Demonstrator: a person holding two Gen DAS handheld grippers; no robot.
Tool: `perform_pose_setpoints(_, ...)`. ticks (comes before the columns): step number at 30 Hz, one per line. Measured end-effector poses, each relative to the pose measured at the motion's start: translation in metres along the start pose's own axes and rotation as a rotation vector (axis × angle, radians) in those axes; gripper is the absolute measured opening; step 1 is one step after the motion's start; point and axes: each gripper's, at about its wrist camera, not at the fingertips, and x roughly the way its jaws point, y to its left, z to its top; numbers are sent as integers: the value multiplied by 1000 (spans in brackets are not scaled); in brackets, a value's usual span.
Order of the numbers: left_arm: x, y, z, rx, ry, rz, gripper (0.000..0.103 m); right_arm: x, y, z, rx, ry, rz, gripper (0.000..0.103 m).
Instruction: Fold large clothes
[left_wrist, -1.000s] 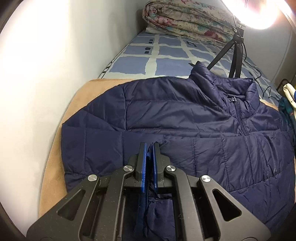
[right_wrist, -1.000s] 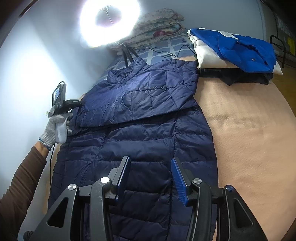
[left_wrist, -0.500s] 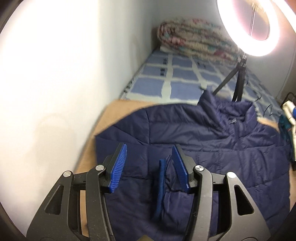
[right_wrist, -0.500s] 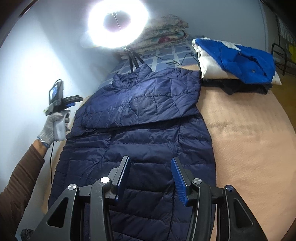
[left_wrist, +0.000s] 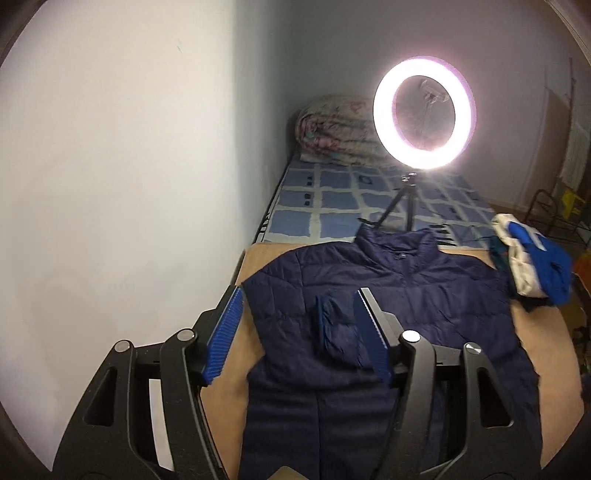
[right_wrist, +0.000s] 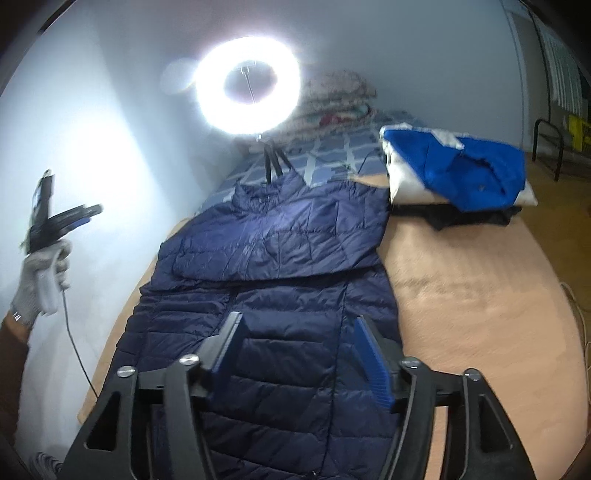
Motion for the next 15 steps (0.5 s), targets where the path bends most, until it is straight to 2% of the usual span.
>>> perform_pose_setpoints(2,-29,0,-11,7,-12,-1,71,-7,1,-2,-16,-11,11,70)
perform_pose_setpoints(4,-57,3,-27,13,-9,-17,77,-13,2,-7,-43,-21,31,81)
perform_pose_setpoints(8,-98,13,-74,19,30,-35,78,-28,-7,-26,-89,-62,0,84)
perform_pose_setpoints(11,-113,22,-119,24,100,-39,78,-36,-23,-44,-63,-71,-22,84)
perform_pose_setpoints(15,-110,32,-175,2,214,-42,78,-37,-46,-62,-38,-22,-57,84)
